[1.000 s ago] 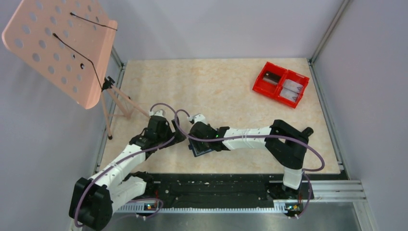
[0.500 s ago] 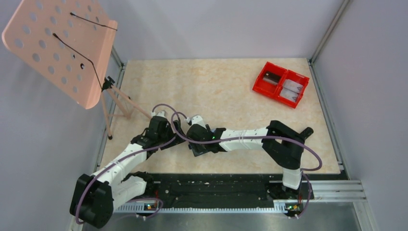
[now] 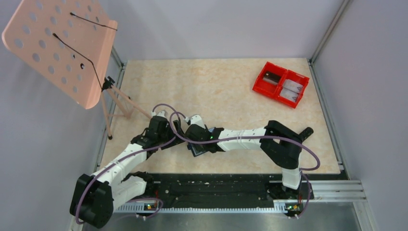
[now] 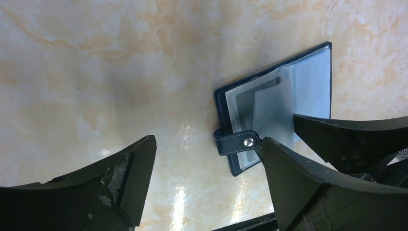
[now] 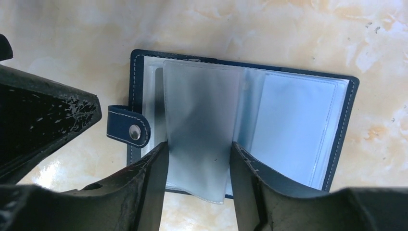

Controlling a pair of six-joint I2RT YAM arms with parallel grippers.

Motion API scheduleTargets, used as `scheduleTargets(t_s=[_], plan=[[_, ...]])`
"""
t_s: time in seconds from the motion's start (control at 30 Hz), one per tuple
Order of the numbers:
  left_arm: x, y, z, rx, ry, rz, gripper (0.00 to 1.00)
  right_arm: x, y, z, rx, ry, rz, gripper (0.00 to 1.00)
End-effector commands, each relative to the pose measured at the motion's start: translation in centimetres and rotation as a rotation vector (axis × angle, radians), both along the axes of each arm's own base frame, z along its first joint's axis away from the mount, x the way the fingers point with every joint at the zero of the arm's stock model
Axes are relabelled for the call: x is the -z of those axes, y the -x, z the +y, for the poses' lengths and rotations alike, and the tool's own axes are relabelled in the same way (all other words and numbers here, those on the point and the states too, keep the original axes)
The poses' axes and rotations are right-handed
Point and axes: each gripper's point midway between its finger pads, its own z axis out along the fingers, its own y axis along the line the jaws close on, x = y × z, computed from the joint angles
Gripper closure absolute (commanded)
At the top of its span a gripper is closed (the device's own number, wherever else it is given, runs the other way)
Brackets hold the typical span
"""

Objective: Take the credit cards out of the card holder
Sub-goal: Remove the credit card from the card holder.

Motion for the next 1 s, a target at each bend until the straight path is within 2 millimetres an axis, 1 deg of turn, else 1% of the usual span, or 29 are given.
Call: scheduleTargets(t_s=[0.0,0.17,0.27,0.43,0.53,0.63,0.73,0.83,0.97], plan=[[-0.1,-0.4,-0.4,0.007,0.027,-0.021,0.15,0.1,0.2,0.0,0.011,0.013,-0.009,0.54],[-0.1,-0.2,-0.8,0.037,0.035,-0.017,0.18,-0.7,0.1,0.0,0.036,-0.035,-0.012,0.63],[0.0,0.0,-1.3,0.069,0.053,-0.01,0.22,-1.1,-0.2,-0.1,0.06,-0.103,0.013,0.69],[-0.2,0.3,-2.6,0.125,0.108,-0.001,0.31,-1.2,-0.6,-1.1,0.112,-0.221,0.068,0.75],[0.1,0.5,-3.3,0.154,0.135,0.014,0.34,-1.2,-0.8,-1.6,0.144,-0.308,0.111,0.79],[0.4,0.6,-4.2,0.191,0.173,0.027,0.34,-1.5,-1.0,-1.9,0.167,-0.403,0.142,0.82],[0.7,0.7,-4.9,0.218,0.21,0.04,0.28,-1.1,-1.1,-2.6,0.194,-0.469,0.189,0.83],[1.2,0.6,-5.3,0.223,0.221,0.057,0.24,-1.0,-1.0,-2.9,0.21,-0.53,0.229,0.84],[1.4,0.4,-5.9,0.232,0.245,0.076,0.22,-1.1,-1.3,-3.4,0.23,-0.573,0.233,0.85]])
